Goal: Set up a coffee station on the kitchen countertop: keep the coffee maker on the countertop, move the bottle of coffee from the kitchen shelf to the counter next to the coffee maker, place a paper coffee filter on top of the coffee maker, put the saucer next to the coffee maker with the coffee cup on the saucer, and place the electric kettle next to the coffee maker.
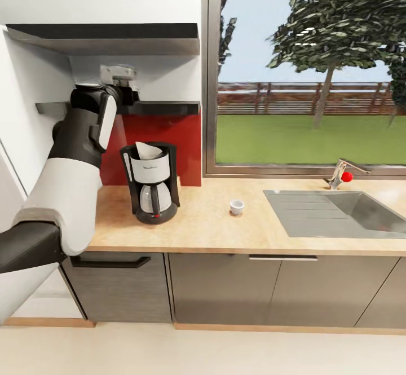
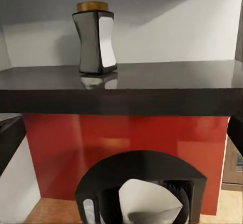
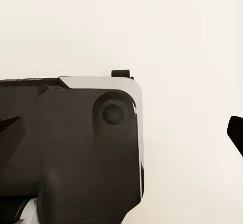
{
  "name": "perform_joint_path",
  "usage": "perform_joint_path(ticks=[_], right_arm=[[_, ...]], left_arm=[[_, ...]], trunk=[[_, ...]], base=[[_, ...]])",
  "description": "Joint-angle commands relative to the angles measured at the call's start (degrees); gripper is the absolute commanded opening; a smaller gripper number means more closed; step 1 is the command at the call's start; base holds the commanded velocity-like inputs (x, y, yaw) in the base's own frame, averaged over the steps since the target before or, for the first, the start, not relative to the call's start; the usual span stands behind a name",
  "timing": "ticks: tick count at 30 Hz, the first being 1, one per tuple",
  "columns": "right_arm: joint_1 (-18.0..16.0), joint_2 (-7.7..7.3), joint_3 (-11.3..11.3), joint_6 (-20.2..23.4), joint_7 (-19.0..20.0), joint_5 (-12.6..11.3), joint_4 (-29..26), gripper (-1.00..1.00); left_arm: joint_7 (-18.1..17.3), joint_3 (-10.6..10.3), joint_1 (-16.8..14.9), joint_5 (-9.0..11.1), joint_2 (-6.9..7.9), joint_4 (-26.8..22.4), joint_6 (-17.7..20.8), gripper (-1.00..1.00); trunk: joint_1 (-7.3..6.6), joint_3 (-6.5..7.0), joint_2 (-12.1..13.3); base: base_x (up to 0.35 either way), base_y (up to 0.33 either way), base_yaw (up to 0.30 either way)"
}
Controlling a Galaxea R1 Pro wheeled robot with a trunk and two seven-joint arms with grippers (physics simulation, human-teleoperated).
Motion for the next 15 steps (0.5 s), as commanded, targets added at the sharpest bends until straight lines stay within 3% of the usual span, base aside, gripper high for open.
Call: perform_joint_path(ticks=[1,7,15], right_arm=[[0.0,-0.03,-0.4,-0.2,0.3,0.0,0.1,1.0],[0.0,-0.08,-0.4,-0.2,0.3,0.0,0.1,1.0],[0.0,-0.08,-0.4,-0.2,0.3,0.0,0.1,1.0]], left_arm=[[0.2,0.0,0.3,-0.9,0.16,0.3,0.3,1.0],[1.3,0.3,2.0,-2.8,1.07,2.2,0.4,1.0],[1.6,0.4,-0.4,-3.6,1.18,4.8,0.4,1.0]], trunk=[[0.03,-0.14,-0.1],[0.03,-0.14,-0.1],[0.03,-0.14,-0.1]], base=[[0.0,0.0,0.0],[0.0,0.0,0.0],[0.0,0.0,0.0]])
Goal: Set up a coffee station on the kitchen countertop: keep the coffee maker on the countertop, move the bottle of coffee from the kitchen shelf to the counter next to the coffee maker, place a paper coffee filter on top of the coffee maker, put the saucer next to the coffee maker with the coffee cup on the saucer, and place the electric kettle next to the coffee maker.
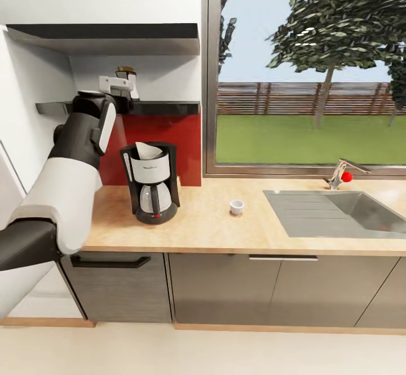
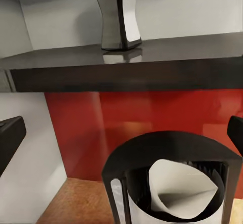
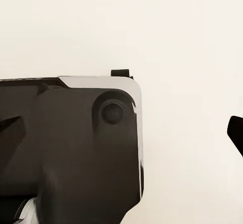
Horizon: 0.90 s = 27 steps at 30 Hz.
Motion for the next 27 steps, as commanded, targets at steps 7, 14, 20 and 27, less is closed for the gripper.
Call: perform_joint_path(ticks=[7,14,20,27], right_arm=[[-0.1,-0.02,-0.3,-0.2,0.3,0.1,0.1,1.0],[0.0,-0.06,-0.4,-0.2,0.3,0.1,0.1,1.0],[1.0,-0.13,-0.4,-0.2,0.3,0.1,0.1,1.0],[3.0,-0.29,-0.4,-0.3,0.3,0.1,0.1,1.0]], left_arm=[[0.0,0.0,-9.8,-0.4,-0.19,11.8,0.4,1.0],[0.0,-0.3,-9.9,-0.5,-0.16,11.2,0.2,1.0],[0.0,0.0,-10.4,-0.5,-0.26,11.1,0.2,1.0],[0.5,0.1,-10.4,-0.5,0.08,9.7,0.3,1.0]], trunk=[[0.04,-0.14,-0.1],[0.04,-0.14,-0.1],[0.04,-0.14,-0.1],[0.04,-0.14,-0.1]], base=[[0.0,0.0,0.0],[0.0,0.0,0.0],[0.0,0.0,0.0],[0.046,0.0,0.0]])
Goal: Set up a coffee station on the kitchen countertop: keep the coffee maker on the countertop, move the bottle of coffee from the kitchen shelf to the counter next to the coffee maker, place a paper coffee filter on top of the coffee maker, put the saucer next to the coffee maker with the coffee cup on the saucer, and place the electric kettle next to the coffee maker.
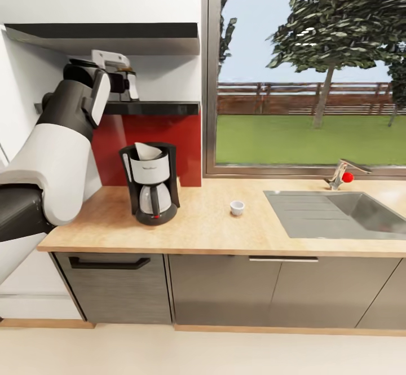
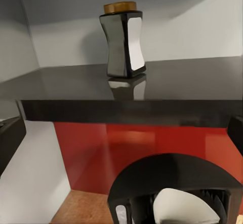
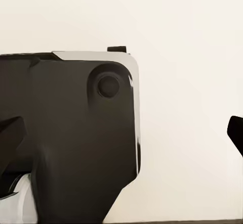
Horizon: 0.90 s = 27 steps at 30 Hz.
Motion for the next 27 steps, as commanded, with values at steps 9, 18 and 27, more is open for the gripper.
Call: perform_joint_path(ticks=[9,18,27], right_arm=[[0.3,-0.01,-0.3,-0.2,0.2,0.0,0.0,1.0],[0.3,-0.01,-0.3,-0.2,0.3,0.0,0.0,1.0],[0.3,-0.01,-0.3,-0.2,0.2,0.0,0.0,1.0]], left_arm=[[1.5,0.1,0.1,-0.3,-0.06,-0.3,0.2,1.0],[1.6,0.2,0.1,-0.3,-0.02,-0.3,0.1,1.0],[1.6,0.1,0.1,-0.3,0.0,-0.6,0.0,1.0]], trunk=[[0.06,-0.14,-0.1],[0.06,-0.14,-0.1],[0.06,-0.14,-0.1]], base=[[0.303,0.0,0.0],[0.334,0.018,0.0],[0.167,0.067,0.0]])
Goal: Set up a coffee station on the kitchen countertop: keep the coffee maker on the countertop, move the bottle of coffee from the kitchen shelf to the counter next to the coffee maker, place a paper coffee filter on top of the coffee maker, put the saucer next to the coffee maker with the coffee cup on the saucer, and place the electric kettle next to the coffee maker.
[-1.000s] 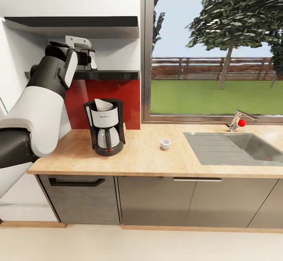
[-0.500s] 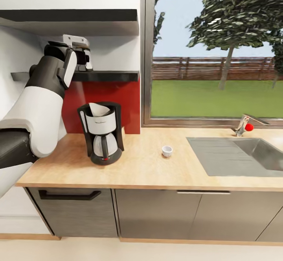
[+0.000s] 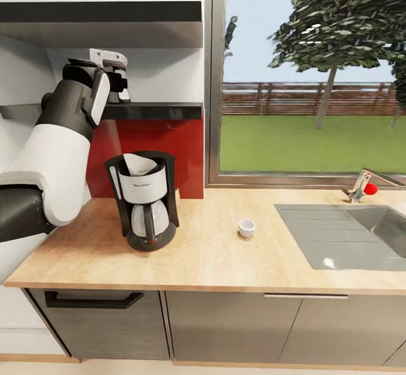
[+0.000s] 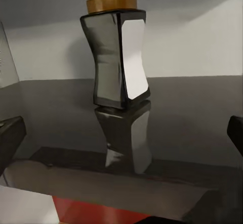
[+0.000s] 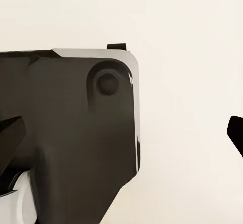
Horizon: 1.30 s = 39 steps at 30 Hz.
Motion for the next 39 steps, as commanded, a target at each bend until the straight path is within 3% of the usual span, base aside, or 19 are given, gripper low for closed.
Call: perform_joint_path(ticks=[1,13,39], right_arm=[[-0.1,-0.02,-0.4,-0.2,0.3,0.0,0.1,1.0],[-0.1,-0.02,-0.4,-0.2,0.2,0.0,0.1,1.0],[-0.1,-0.07,-0.4,-0.2,0.3,0.0,0.1,1.0]], left_arm=[[-0.1,0.1,-0.1,-0.4,-0.02,-0.3,0.3,1.0],[-0.1,1.8,-0.1,-0.4,0.29,-0.9,0.5,1.0],[-0.1,1.8,0.1,-0.4,0.92,-1.0,0.2,1.0]], trunk=[[0.04,-0.14,-0.1],[0.04,-0.14,-0.1],[0.04,-0.14,-0.1]], base=[[0.021,0.009,0.0],[0.101,0.073,0.0],[0.038,0.097,-0.032]])
